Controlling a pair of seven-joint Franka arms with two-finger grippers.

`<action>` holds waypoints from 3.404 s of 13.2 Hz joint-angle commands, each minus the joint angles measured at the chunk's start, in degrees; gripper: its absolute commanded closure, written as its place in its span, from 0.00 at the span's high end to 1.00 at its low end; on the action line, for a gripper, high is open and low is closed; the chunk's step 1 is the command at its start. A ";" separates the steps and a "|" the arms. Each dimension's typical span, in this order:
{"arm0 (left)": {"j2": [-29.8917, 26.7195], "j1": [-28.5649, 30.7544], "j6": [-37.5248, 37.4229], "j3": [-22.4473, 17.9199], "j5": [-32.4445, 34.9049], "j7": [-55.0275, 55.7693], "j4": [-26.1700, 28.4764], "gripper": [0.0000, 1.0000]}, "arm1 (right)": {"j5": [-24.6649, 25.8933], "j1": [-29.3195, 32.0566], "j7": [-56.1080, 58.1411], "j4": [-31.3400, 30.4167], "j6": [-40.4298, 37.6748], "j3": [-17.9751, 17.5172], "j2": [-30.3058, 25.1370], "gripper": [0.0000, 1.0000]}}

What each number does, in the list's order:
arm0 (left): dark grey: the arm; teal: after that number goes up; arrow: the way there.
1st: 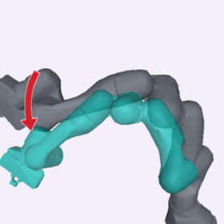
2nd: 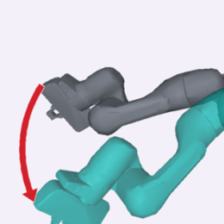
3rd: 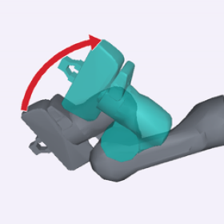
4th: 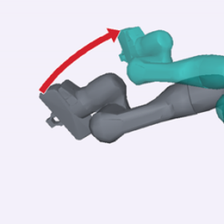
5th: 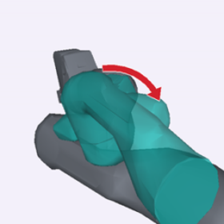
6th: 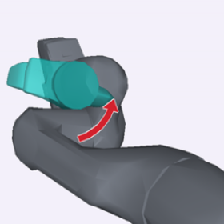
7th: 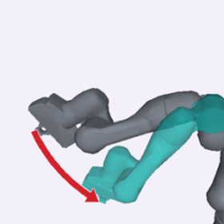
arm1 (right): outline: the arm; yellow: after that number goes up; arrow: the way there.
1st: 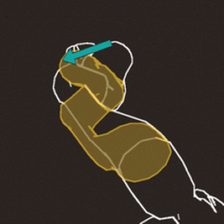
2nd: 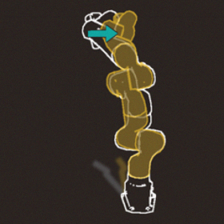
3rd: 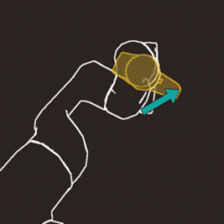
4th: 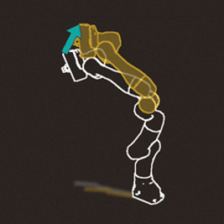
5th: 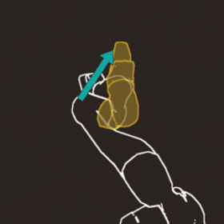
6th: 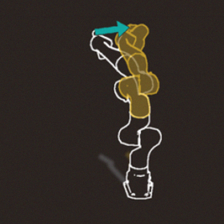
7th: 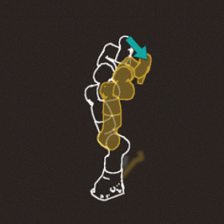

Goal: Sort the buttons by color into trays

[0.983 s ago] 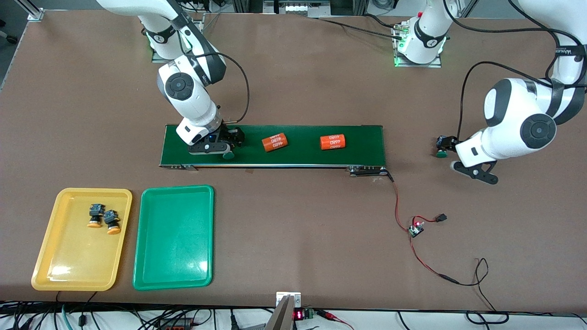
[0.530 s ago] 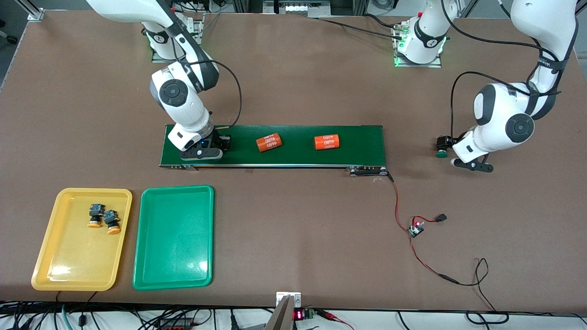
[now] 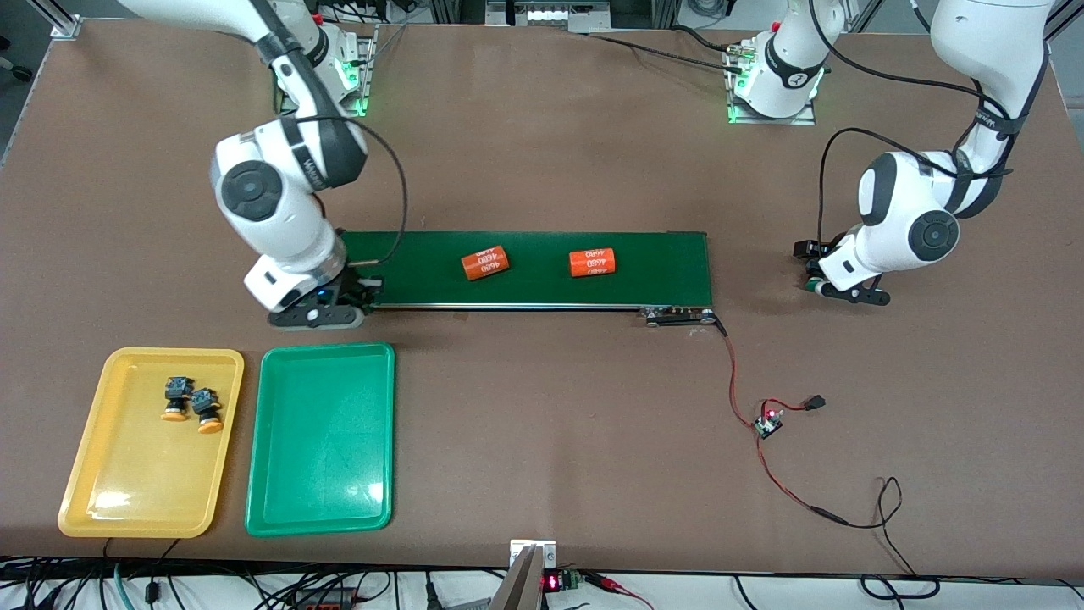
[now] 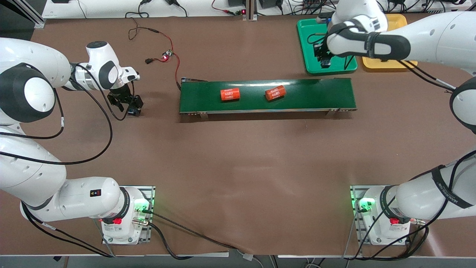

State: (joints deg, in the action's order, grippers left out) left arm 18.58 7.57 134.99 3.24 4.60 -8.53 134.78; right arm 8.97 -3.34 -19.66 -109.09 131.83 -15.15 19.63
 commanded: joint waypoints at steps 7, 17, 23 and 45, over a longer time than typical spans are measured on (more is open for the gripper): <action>-3.55 0.34 -13.81 6.77 -0.55 -0.43 -6.69 0.12 | 3.33 5.97 16.75 15.31 8.42 6.27 20.09 0.04; 1.10 -3.17 -16.72 27.00 -6.79 17.13 -19.39 0.15 | 2.81 5.63 15.53 15.32 9.77 6.71 19.76 1.00; 3.83 -5.46 -11.86 27.26 -7.14 21.72 -19.38 0.65 | -0.87 5.54 13.26 6.98 2.59 6.53 6.15 1.00; -17.08 -5.90 -39.33 2.74 -4.87 0.27 -39.96 1.00 | -9.15 -2.19 -14.26 -17.12 6.78 -7.97 -12.51 1.00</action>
State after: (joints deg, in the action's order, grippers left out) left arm 0.90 2.17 90.23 6.86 -1.15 -8.30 94.60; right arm -0.22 -4.67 -31.72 -126.41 138.43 -23.26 7.53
